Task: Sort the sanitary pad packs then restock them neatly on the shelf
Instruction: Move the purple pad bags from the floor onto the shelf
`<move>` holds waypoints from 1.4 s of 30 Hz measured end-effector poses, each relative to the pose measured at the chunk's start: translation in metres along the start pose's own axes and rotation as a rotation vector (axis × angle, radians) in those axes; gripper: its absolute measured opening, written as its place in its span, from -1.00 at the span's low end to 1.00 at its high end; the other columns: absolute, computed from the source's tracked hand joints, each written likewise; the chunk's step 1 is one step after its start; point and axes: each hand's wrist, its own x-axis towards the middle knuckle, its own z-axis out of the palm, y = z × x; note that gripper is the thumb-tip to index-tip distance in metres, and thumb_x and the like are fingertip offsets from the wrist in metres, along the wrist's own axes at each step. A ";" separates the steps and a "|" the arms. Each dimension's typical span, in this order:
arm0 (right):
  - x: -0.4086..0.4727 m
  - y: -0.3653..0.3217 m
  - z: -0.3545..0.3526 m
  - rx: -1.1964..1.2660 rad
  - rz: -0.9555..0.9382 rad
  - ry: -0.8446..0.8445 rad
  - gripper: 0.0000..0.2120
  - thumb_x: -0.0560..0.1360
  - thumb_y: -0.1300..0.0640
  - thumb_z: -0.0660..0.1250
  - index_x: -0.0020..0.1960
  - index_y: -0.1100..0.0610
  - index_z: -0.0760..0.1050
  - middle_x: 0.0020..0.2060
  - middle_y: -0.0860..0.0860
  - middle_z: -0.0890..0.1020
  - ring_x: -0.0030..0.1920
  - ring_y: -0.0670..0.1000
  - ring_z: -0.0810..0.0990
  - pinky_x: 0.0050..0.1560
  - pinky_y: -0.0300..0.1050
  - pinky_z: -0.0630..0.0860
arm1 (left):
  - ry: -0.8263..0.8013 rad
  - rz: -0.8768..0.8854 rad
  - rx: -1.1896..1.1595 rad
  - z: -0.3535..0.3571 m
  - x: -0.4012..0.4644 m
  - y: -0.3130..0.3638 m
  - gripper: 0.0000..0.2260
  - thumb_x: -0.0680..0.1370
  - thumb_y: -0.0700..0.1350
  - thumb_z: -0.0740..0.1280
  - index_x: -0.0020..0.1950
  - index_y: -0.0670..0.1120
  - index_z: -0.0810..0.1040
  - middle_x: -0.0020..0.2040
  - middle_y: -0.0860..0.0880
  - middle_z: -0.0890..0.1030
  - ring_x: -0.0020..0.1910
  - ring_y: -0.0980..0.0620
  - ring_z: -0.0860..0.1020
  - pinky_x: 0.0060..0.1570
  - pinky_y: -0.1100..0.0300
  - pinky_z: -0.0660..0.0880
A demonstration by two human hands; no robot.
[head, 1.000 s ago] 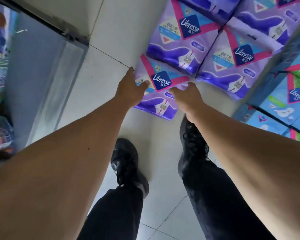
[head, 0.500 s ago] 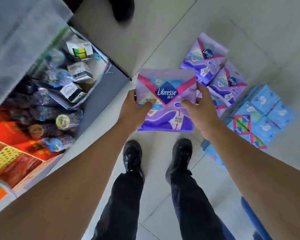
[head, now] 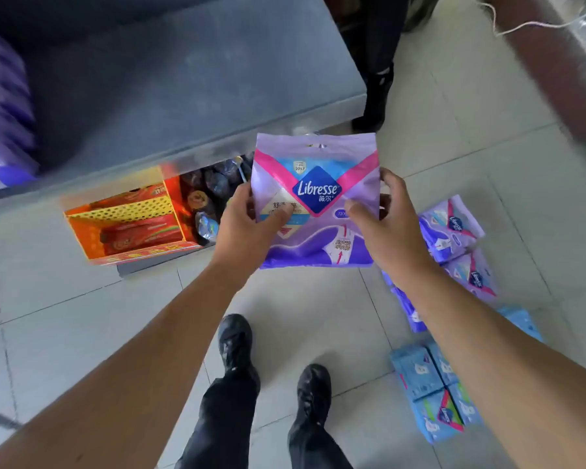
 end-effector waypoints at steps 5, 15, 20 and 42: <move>-0.013 -0.051 0.056 -0.003 -0.118 -0.083 -0.54 0.51 0.08 0.41 0.35 0.00 0.34 0.01 -0.14 0.64 -0.02 -0.18 0.63 -0.09 -0.18 0.57 | 0.116 0.017 -0.079 -0.075 -0.015 0.010 -0.63 0.48 -0.05 0.46 0.22 0.00 0.43 0.06 0.13 0.62 -0.03 0.18 0.65 -0.20 0.27 0.62; -0.036 -0.145 0.229 -0.024 -0.330 -0.286 -0.48 0.52 0.04 0.41 0.40 0.02 0.31 0.10 -0.16 0.61 0.04 -0.24 0.60 -0.06 -0.32 0.55 | 0.376 0.050 -0.197 -0.261 -0.019 -0.013 -0.67 0.47 -0.12 0.48 0.16 -0.05 0.43 0.05 0.02 0.65 -0.03 0.10 0.67 -0.12 0.15 0.64; -0.045 -0.183 0.310 -0.047 -0.464 -0.331 -0.41 0.51 0.00 0.41 0.45 0.08 0.26 0.20 -0.08 0.57 0.15 -0.20 0.56 0.08 -0.31 0.54 | 0.511 0.147 -0.161 -0.344 -0.015 -0.030 -0.69 0.46 -0.10 0.50 0.10 0.01 0.45 0.03 0.01 0.66 -0.01 0.08 0.66 -0.05 0.02 0.64; -0.014 -0.179 0.414 -0.191 -0.547 -0.323 -0.36 0.52 0.07 0.40 0.47 0.04 0.14 0.32 0.03 0.44 0.28 -0.08 0.48 -0.09 -0.37 0.55 | 0.349 0.118 0.023 -0.424 0.060 -0.073 -0.61 0.56 -0.09 0.37 0.35 -0.07 0.34 0.18 0.05 0.59 0.09 0.11 0.61 -0.10 0.22 0.63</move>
